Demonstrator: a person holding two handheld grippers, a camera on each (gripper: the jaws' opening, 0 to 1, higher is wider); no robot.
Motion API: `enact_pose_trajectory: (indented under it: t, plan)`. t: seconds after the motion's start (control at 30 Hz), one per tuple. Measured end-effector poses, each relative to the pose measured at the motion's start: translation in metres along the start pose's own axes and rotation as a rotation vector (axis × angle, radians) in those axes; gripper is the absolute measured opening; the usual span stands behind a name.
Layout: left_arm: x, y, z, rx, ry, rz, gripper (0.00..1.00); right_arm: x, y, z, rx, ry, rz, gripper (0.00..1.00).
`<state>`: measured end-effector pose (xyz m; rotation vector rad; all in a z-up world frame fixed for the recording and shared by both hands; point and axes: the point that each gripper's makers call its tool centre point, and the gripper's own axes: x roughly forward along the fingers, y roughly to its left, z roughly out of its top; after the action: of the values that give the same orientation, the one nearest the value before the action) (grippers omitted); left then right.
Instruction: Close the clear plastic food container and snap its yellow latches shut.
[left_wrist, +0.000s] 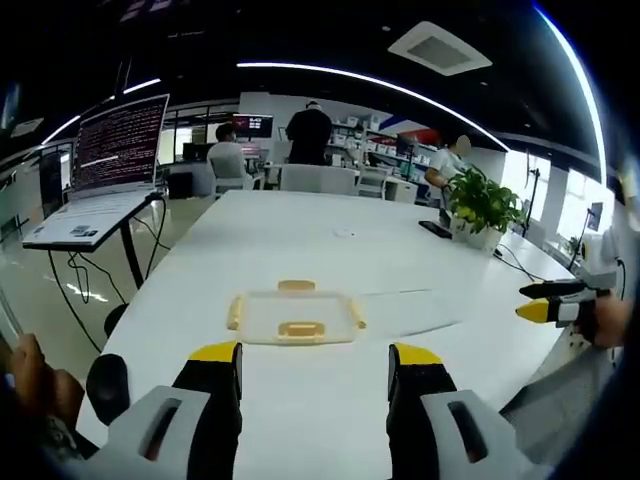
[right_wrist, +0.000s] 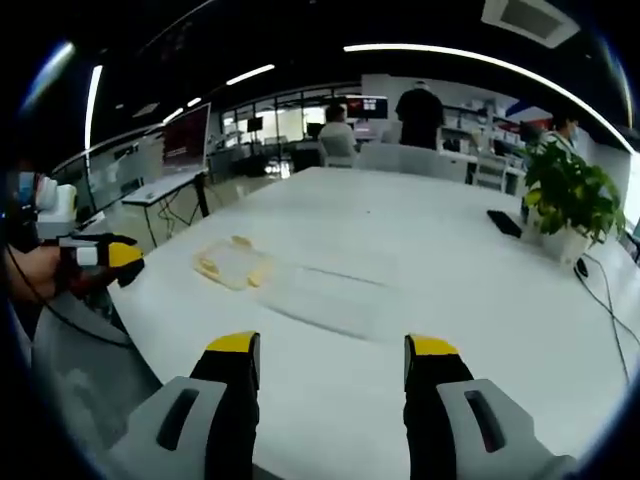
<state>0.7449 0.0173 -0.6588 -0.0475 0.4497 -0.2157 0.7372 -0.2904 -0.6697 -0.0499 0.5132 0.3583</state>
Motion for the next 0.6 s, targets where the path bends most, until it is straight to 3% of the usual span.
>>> enact_pose_trajectory:
  t: [0.6]
  plan:
    - [0.0004, -0.0008, 0.0008, 0.008, -0.002, -0.005, 0.54, 0.0008, -0.0003, -0.0012, -0.006, 0.009, -0.003, 0.55]
